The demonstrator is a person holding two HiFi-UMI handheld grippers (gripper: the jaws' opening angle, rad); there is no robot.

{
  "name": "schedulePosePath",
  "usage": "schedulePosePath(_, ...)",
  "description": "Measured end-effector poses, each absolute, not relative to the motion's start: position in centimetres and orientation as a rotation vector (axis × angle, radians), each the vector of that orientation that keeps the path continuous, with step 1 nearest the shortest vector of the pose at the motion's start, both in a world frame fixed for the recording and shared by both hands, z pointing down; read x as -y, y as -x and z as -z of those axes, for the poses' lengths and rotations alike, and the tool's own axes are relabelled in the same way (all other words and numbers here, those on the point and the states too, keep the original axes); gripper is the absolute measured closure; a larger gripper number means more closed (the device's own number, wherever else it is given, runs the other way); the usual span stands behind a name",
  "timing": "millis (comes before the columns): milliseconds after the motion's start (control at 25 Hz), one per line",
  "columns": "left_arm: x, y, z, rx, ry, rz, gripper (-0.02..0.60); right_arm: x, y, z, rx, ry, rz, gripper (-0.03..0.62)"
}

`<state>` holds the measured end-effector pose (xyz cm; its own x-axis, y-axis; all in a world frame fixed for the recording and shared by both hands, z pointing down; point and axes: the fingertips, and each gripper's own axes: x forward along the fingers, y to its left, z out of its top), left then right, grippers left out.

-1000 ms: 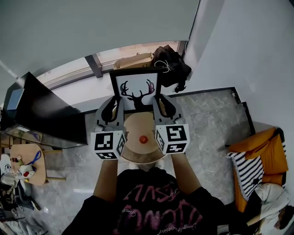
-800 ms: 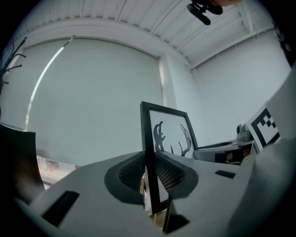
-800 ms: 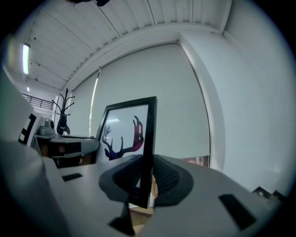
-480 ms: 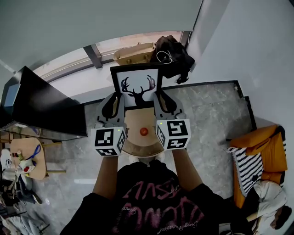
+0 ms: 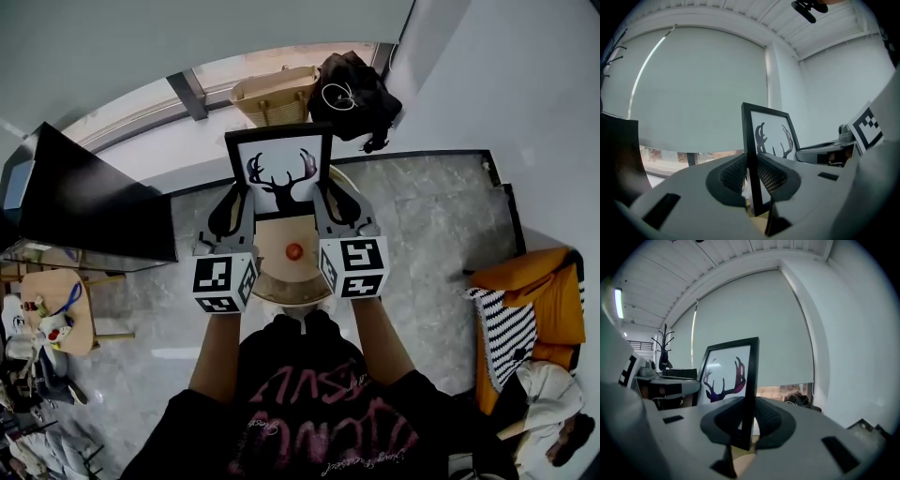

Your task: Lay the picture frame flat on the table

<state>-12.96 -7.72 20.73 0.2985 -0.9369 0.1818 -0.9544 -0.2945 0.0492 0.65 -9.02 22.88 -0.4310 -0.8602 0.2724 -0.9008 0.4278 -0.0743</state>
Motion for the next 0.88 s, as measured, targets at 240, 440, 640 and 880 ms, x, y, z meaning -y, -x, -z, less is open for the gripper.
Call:
schedulePosePath(240, 8.2, 13.2, -22.9, 1.745, -2.364, -0.211, 0.508, 9.5, -0.5, -25.0, 2.457, -1.525, -0.361, 0.513)
schedulePosePath(440, 7.9, 13.0, -25.2, 1.719, -2.327, -0.236, 0.509, 9.2, -0.6, -27.3, 2.424, -1.504, -0.408, 0.513)
schedulePosePath(640, 7.3, 12.7, -27.6, 1.694, -2.300, -0.263, 0.509, 8.5, -1.0, -29.6, 2.395, -1.489, -0.454, 0.513)
schedulePosePath(880, 7.1, 12.7, -30.0, 1.665, -2.262, -0.296, 0.509, 8.2, -0.9, -32.0, 2.360, -1.466, -0.500, 0.514)
